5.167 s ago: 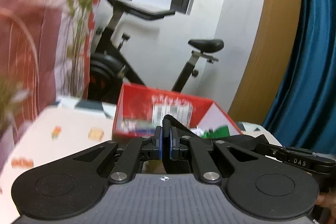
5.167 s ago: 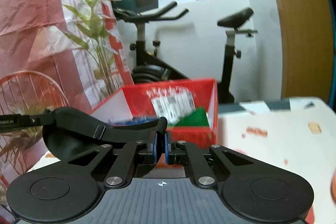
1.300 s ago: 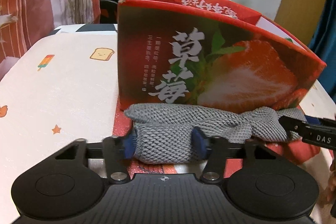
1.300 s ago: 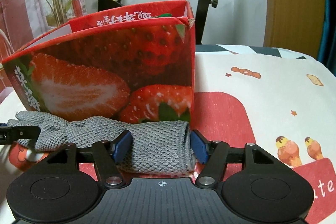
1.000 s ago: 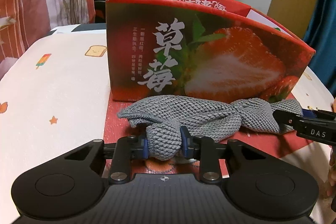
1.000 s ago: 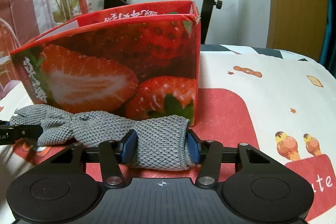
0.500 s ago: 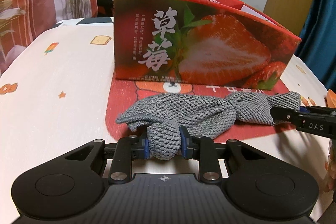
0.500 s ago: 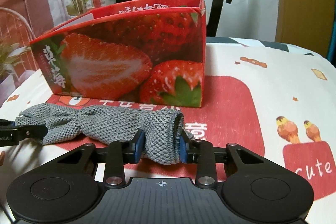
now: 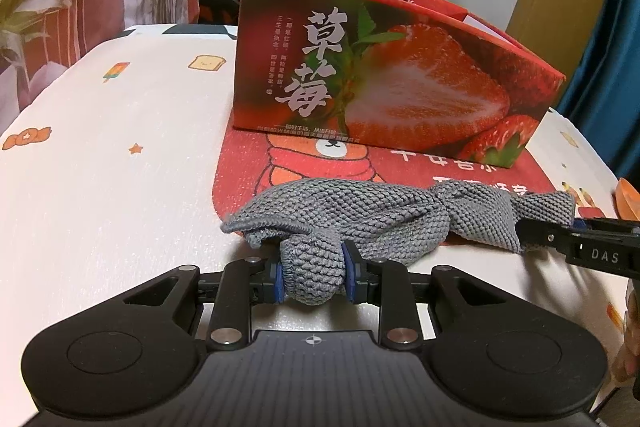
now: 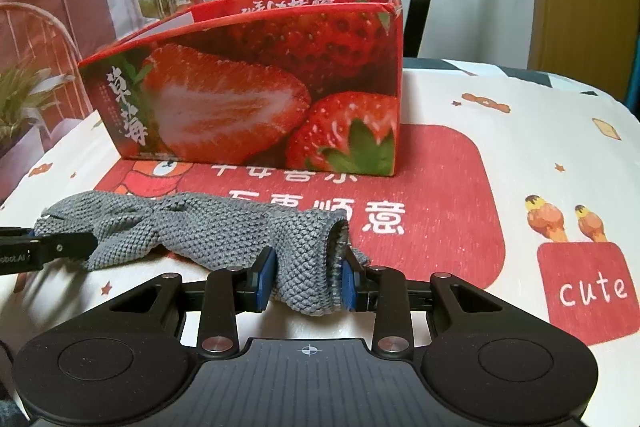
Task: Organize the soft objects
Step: 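Lift the grey towel with both tools up toward the red box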
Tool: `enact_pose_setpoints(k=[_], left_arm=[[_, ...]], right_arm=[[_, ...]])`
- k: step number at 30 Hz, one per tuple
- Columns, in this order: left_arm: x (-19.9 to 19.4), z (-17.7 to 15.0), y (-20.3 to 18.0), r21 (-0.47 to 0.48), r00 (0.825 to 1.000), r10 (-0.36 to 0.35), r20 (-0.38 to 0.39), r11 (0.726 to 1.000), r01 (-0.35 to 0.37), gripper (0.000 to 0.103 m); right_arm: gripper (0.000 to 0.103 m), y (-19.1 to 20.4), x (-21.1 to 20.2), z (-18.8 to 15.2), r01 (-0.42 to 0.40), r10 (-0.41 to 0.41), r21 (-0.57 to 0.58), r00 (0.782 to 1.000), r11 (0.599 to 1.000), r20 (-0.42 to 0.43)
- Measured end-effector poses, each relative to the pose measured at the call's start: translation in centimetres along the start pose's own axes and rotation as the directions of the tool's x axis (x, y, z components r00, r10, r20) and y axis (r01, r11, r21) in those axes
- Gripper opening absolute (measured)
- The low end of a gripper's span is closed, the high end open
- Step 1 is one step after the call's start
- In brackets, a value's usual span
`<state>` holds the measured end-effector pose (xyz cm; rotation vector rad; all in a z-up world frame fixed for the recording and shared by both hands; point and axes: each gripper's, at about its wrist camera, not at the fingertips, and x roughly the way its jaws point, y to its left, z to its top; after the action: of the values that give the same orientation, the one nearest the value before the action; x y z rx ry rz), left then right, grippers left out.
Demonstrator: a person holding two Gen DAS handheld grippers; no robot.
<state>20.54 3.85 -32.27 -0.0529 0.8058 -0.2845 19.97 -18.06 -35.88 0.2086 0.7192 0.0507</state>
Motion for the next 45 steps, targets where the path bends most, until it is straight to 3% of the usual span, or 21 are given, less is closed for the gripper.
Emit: enact_pose_setpoints(k=[17, 22, 34, 39, 45], left_arm=[[-0.4, -0.5, 0.3, -0.010, 1.000, -0.009, 0.009, 1.000, 0.009, 0.029], [-0.4, -0.4, 0.0, 0.000, 1.000, 0.004, 0.014, 1.000, -0.004, 0.025], [-3.0, 1.9, 0.5, -0.046, 0.994, -0.063, 0.092, 0.997, 0.068, 0.022], [-3.6, 3.0, 0.7, -0.085, 0.988, -0.098, 0.116, 0.991, 0.108, 0.022], [-5.8, 5.0, 0.9, -0.083, 0.973, -0.120, 0.198, 0.987, 0.138, 0.022]], right_arm=[[0.029, 0.0, -0.7, -0.4, -0.005, 0.005, 0.034, 1.000, 0.999, -0.011], [0.021, -0.8, -1.3, -0.1, -0.035, 0.036, 0.111, 0.999, 0.993, -0.008], [0.018, -0.1, -3.9, 2.3, -0.066, 0.057, 0.076, 0.992, 0.995, 0.113], [0.018, 0.1, -5.3, 3.6, -0.096, 0.079, 0.090, 0.982, 0.991, 0.174], [0.018, 0.7, -7.5, 5.7, -0.138, 0.116, 0.065, 0.956, 0.988, 0.268]])
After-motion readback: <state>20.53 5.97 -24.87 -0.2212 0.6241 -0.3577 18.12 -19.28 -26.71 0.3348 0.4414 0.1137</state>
